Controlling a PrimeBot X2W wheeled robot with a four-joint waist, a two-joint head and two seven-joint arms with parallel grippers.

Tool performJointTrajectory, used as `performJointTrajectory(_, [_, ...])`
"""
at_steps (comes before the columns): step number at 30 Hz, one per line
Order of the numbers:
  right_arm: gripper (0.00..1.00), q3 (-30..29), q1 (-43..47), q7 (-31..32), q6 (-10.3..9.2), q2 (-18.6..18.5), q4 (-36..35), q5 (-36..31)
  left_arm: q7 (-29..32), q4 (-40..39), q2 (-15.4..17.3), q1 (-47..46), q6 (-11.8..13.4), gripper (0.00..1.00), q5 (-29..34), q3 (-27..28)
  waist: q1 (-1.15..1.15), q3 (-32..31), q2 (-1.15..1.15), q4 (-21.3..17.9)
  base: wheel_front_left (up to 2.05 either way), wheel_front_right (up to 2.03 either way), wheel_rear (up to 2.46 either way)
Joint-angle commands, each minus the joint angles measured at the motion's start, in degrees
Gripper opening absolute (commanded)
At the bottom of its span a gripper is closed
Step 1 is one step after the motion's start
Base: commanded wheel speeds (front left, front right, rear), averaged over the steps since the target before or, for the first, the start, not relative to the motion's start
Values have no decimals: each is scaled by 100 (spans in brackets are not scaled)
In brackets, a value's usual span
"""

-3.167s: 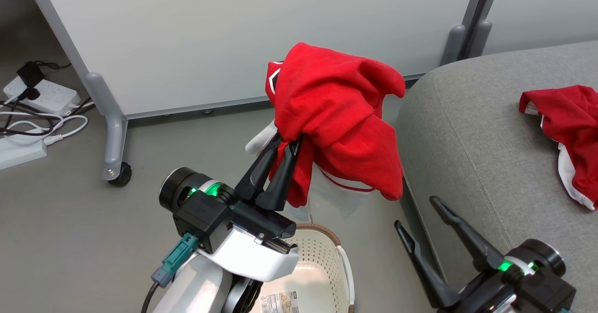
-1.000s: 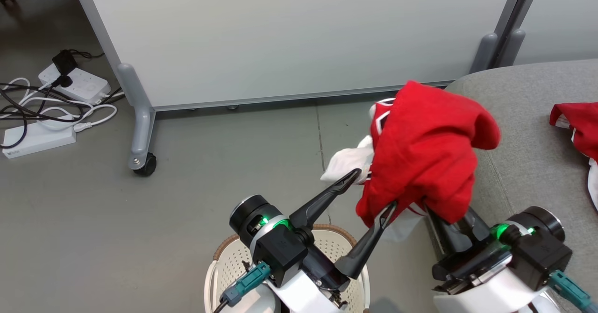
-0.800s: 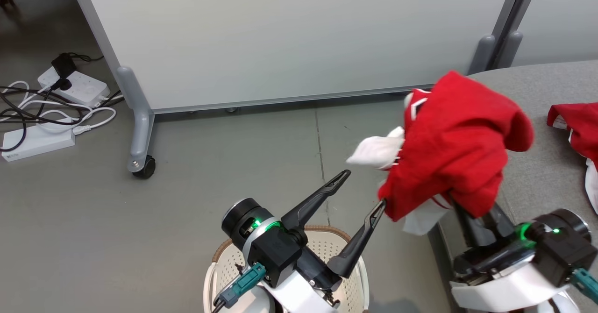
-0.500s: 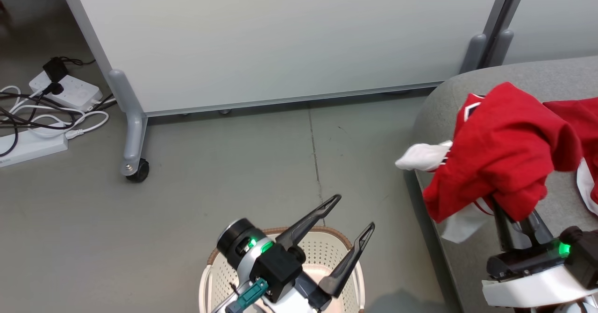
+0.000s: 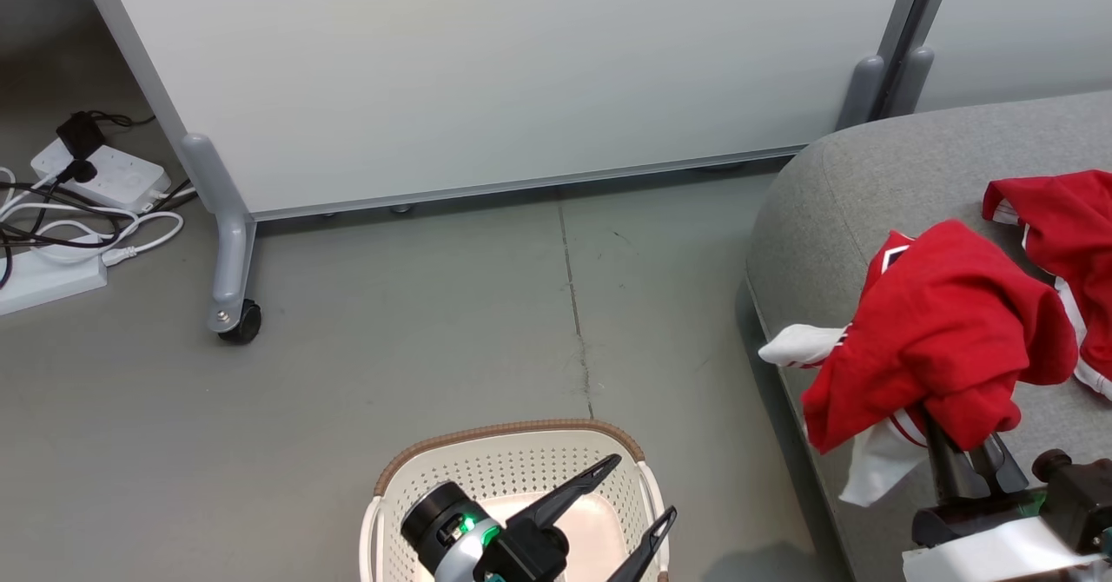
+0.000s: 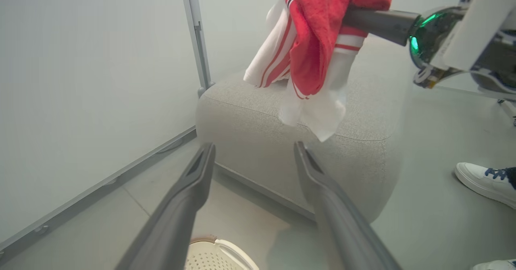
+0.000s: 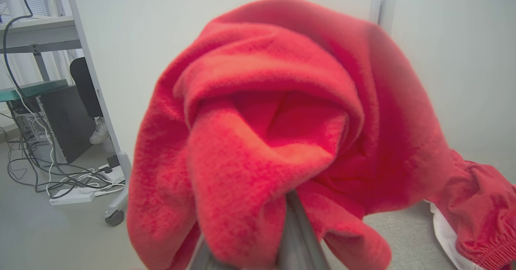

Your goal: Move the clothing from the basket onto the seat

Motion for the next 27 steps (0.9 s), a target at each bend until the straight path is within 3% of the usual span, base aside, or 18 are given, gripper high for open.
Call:
performJointTrajectory(1, [0,-40,49,-33,1,-25,38,-14,-1,45,60,40,-3,100,14,-18,0,-4,0,-1,0,0,0])
performJointTrajectory(14, [0,-134,33,-33,1,-41,77,-32,-1,32,-131,205,-4,100,37,190,0,-42,0,-116,0,0,0])
performJointTrajectory(27, [0,-145,-45,-34,1,-74,71,5,-1,-65,-169,159,-5,100,110,319,0,66,0,-864,0,0,0])
